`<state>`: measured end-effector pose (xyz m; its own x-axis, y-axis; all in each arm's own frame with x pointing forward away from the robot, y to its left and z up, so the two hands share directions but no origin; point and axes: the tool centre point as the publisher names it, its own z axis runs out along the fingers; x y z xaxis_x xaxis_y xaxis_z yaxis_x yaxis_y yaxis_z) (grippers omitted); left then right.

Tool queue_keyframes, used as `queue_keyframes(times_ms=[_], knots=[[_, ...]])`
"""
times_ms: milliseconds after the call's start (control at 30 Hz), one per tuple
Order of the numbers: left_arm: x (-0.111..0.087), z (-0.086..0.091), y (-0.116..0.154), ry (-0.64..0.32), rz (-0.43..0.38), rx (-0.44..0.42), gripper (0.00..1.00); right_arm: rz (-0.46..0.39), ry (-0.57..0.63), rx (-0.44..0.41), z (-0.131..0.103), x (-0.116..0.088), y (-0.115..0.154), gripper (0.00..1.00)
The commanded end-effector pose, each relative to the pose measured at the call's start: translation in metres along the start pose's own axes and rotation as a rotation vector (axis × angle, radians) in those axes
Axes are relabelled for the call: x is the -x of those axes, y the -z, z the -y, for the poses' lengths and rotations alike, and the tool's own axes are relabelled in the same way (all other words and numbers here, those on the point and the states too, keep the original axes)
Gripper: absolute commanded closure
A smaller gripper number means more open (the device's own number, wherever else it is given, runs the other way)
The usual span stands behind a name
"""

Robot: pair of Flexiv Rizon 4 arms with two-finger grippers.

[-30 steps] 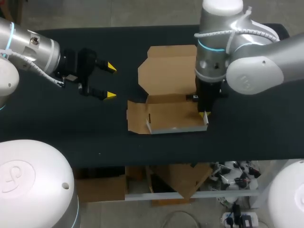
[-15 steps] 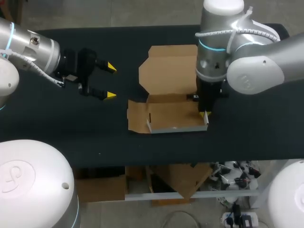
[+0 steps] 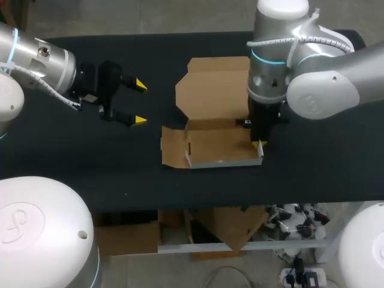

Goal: Assemble the packaging by folding the flat box into shape, placing the metal phone stand inside, and closing the box properly

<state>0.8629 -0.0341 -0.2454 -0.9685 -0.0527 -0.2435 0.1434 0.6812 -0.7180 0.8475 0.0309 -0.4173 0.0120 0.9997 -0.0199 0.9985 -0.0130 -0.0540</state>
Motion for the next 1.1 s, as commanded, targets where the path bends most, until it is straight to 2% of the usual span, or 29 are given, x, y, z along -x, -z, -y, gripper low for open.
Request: queue_keyframes(times_ms=[33,133,233,267,333,400,433,500,533,600,633,700,767,900,1033,1100], knots=[[0.0,0.0,0.001,0.001,-0.003,0.003,0.0,0.0,-0.001,0.0,0.0,0.0,0.0,1.0],[0.001,0.003,0.0,0.039,-0.007,0.022,0.0,0.0,-0.001,0.0,0.0,0.0,0.0,1.0],[-0.004,0.009,-0.002,0.177,0.024,0.106,0.0,0.0,-0.001,0.0,0.0,0.0,0.0,1.0],[-0.006,0.012,-0.002,0.258,0.037,0.146,0.0,0.0,-0.001,0.0,0.0,0.0,0.0,1.0],[-0.01,0.014,-0.001,0.356,0.06,0.166,0.0,0.0,-0.001,0.0,0.0,0.0,0.0,1.0],[-0.012,0.015,-0.001,0.516,0.105,0.232,0.0,0.0,-0.001,0.0,0.0,0.0,0.0,1.0],[-0.015,0.015,-0.002,0.563,0.137,0.241,0.0,0.0,-0.001,0.0,0.0,0.0,0.0,1.0],[-0.018,0.015,-0.005,0.702,0.209,0.317,0.0,0.0,-0.001,0.0,0.0,0.0,0.0,1.0],[-0.021,0.014,-0.006,0.748,0.218,0.309,0.0,0.0,-0.001,0.0,0.0,0.0,0.0,1.0],[-0.025,0.011,-0.008,0.901,0.252,0.362,0.0,0.0,-0.001,0.0,0.0,0.0,0.0,1.0],[-0.028,0.009,-0.009,0.949,0.242,0.366,0.0,0.0,-0.001,0.0,0.0,0.0,0.0,1.0],[-0.033,0.005,-0.012,1.075,0.29,0.407,0.0,0.0,-0.001,0.0,0.0,0.0,0.0,1.0],[-0.038,0.002,-0.016,1.19,0.291,0.43,0.0,0.0,-0.001,0.0,0.0,0.0,0.0,1.0],[-0.044,-0.006,-0.026,1.36,0.272,0.457,0.0,0.0,-0.001,0.0,0.0,0.0,0.0,1.0],[-0.049,-0.013,-0.038,1.474,0.238,0.46,0.0,0.0,-0.001,0.0,0.0,0.0,0.0,1.0],[-0.051,-0.015,-0.042,1.527,0.253,0.466,0.0,0.0,-0.001,0.0,0.0,0.0,0.0,1.0]])
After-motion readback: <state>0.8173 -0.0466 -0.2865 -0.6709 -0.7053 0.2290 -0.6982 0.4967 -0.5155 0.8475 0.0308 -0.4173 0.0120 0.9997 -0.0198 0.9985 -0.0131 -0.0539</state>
